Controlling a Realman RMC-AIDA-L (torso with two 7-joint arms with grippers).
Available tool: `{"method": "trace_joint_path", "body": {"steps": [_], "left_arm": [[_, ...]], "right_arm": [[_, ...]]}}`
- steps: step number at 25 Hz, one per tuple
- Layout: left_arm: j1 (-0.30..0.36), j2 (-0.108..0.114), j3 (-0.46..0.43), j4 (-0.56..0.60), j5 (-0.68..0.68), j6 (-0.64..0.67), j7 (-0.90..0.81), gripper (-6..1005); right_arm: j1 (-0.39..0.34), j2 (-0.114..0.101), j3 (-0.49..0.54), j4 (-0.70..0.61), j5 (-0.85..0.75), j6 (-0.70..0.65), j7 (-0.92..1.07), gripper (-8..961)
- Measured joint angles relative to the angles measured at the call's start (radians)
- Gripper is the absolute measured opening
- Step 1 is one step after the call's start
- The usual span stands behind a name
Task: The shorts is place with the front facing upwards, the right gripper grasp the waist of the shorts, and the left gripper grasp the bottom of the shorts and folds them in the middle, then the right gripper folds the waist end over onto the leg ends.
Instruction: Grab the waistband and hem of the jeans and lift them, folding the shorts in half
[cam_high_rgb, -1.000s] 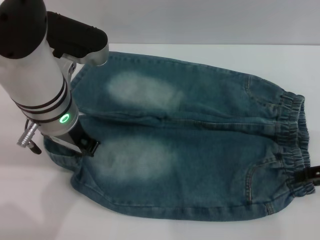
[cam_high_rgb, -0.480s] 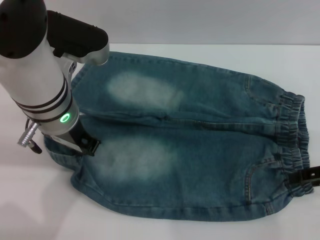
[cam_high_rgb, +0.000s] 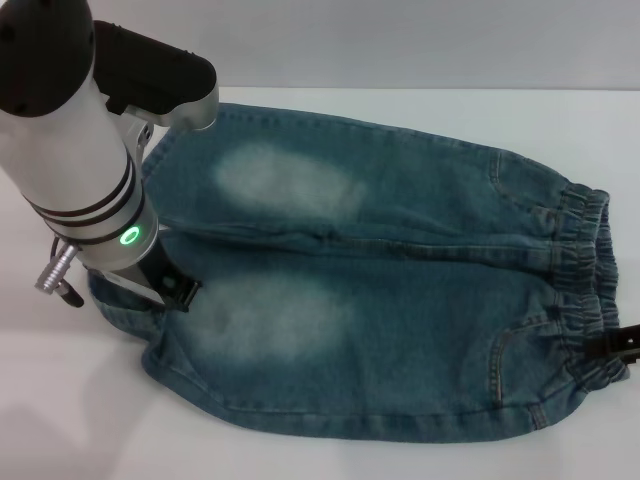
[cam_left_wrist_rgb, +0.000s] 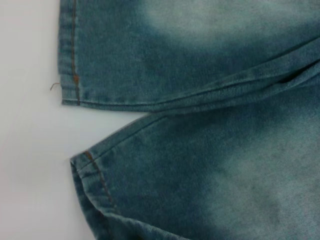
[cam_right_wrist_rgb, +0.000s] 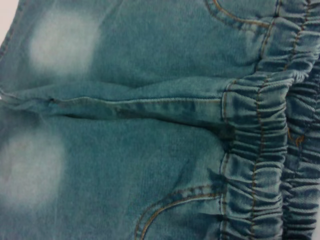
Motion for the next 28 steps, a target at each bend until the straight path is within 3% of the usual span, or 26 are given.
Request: {"method": "trace_joint_path", "body": {"steps": [1,7,9,20,28], "left_arm": [[0.000,0.000,0.000,0.000,0.000,0.000,0.000,19],[0.002,0.000,0.001,0.000,0.000,0.002,0.001,19],[0.002,0.000,0.001,0.000,0.000,0.002,0.001,19],[0.010,0.000,0.000,0.002,0.000,0.019,0.000,19],[0.047,0.001,-0.021,0.041,0.001,0.102,-0.008,19]], "right_arm": [[0.000,-0.002,-0.001,0.008,0.001,0.005,-0.002,641],[0.004,-0.008,-0.003,0.041,0.001,0.017,-0.031,412],[0.004,-0.008,-0.004,0.040,0.002,0.015,-0.035,204],[-0.013,-0.008,0.002,0.033,0.069,0.003,-0.057,0],[-0.051,-0.008,0.059,0.039,0.199,0.002,-0.122,-1]]}}
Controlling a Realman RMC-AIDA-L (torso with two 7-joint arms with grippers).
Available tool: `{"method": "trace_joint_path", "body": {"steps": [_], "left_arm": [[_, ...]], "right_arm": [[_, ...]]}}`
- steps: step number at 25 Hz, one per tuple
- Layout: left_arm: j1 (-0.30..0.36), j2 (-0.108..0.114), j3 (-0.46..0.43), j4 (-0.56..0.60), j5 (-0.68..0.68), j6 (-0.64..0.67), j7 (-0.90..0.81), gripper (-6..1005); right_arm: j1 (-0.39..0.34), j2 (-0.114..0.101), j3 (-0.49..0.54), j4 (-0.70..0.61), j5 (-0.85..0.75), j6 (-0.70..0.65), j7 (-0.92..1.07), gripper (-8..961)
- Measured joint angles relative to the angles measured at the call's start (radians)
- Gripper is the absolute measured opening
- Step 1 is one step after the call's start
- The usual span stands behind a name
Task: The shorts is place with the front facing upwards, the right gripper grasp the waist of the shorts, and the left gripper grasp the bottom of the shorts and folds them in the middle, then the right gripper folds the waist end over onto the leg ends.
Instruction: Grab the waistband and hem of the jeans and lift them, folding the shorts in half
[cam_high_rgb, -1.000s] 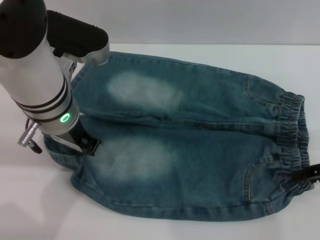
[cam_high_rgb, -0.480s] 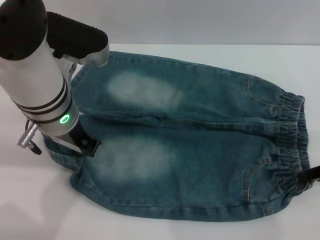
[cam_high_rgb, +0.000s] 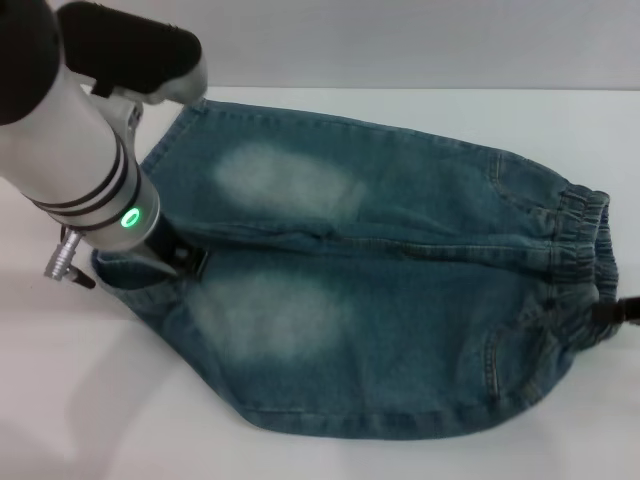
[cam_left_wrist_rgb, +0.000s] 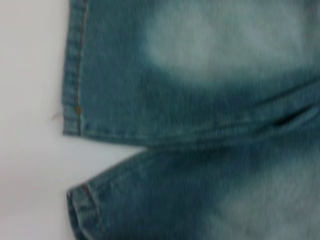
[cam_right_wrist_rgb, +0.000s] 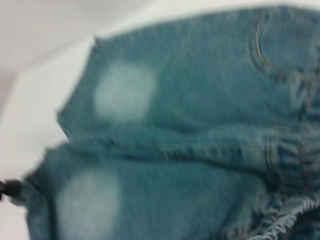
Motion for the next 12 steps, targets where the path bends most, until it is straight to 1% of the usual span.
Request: {"method": "trace_joint_path", "body": {"steps": [5,12], "left_arm": [[0.052,0.002,-0.020,0.040,0.007,0.125,0.003,19],[0.108,0.005,-0.062,0.045,0.004,0.338,0.032,19]], "right_arm": [[-0.029,0.008,0.080,0.022,0.091,0.017,-0.074,-1],[-0.056,0.011,0.226,0.133,0.249,0.051,-0.224,-2]]}}
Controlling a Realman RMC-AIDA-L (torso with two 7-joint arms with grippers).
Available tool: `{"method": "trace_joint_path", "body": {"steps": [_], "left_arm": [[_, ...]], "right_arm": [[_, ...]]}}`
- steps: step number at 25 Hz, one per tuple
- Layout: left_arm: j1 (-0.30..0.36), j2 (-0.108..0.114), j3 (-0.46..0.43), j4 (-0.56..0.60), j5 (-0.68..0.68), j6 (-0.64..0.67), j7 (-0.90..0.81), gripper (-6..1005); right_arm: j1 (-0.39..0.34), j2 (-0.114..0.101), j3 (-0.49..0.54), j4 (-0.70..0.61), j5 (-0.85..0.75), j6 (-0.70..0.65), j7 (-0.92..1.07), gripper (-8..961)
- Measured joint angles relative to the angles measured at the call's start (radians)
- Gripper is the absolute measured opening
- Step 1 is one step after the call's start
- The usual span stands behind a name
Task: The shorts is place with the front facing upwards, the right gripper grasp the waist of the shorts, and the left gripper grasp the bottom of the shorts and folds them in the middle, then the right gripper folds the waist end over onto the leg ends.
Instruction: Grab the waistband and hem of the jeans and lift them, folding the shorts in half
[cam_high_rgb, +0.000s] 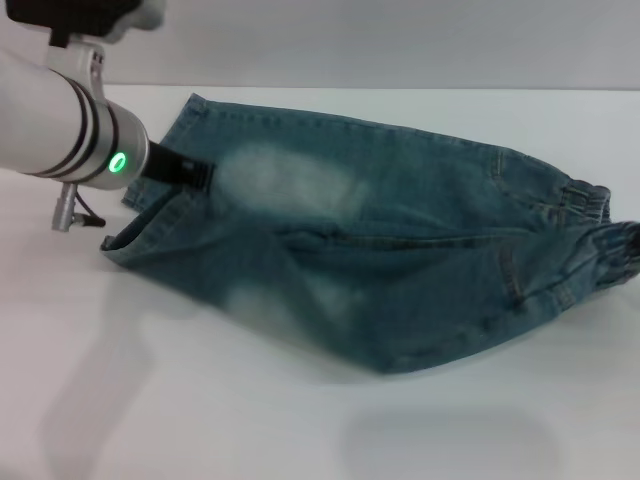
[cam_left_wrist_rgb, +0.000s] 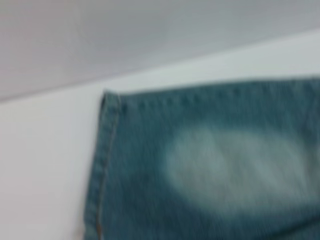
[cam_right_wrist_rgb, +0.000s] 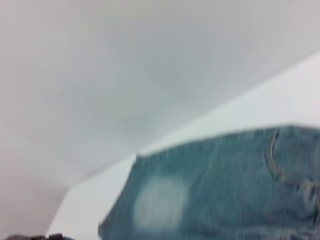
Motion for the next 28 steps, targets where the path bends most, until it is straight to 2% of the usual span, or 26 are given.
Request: {"method": "trace_joint_path", "body": {"steps": [9,18,22,28], "left_arm": [[0.072,-0.001,-0.062,-0.008,-0.005,0.243,0.016,19],[0.129,-0.002,-0.089,-0.014,-0.018,0.379,0.006,18],[0.140,-0.001,-0.090,-0.019,-0.034,0.417,0.006,18],[0.131,0.000,-0.089,-0.054,-0.051,0.455,0.013,18]], "right_arm": [[-0.046,0.000,0.138,0.043,0.154,0.019,-0.087,-1],[-0.040,-0.003,0.282,0.199,0.205,0.051,-0.142,-1],[-0.043,-0.011,0.305,0.257,0.218,0.086,-0.154,-1],[-0.037,-0.004,0.301,0.276,0.218,0.130,-0.158,1]]}}
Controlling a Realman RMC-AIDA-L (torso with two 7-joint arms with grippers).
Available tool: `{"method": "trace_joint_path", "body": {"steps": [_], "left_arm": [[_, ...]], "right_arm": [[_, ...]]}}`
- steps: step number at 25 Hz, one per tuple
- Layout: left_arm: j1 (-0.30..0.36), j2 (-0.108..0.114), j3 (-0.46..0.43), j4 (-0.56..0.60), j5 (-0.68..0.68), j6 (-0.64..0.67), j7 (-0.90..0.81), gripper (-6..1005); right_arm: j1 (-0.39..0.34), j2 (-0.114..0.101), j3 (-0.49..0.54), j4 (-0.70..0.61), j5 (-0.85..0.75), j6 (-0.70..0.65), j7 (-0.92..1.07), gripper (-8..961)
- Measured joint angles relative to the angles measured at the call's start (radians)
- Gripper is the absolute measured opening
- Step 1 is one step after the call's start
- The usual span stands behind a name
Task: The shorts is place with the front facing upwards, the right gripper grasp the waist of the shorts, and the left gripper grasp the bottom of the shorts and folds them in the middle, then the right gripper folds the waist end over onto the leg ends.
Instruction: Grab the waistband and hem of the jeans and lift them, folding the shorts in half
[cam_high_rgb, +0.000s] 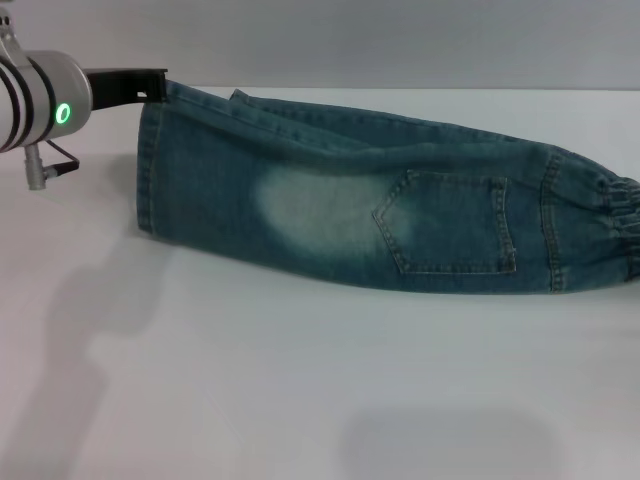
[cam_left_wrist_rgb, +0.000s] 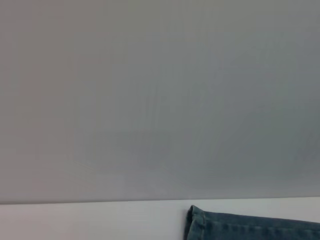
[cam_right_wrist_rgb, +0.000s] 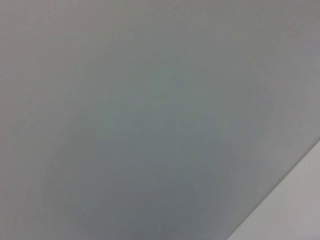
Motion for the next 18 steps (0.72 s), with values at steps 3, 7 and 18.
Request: {"method": "trace_joint_path", "body": {"steps": [3,7,18], "left_arm": [[-0.011,0.000,0.004,-0.027,-0.014,0.018,0.007,18],[-0.034,0.000,0.009,-0.066,-0.029,0.029,0.021,18],[-0.090,-0.001,0.010,-0.121,-0.046,0.038,0.035,18]], "right_arm": [[0.007,-0.003,-0.003,0.008,0.000,0.006,-0.009,1],[0.011,-0.001,-0.004,0.009,0.000,0.008,-0.026,2],[0.033,-0.002,-0.019,0.015,-0.054,0.110,-0.104,32]]}}
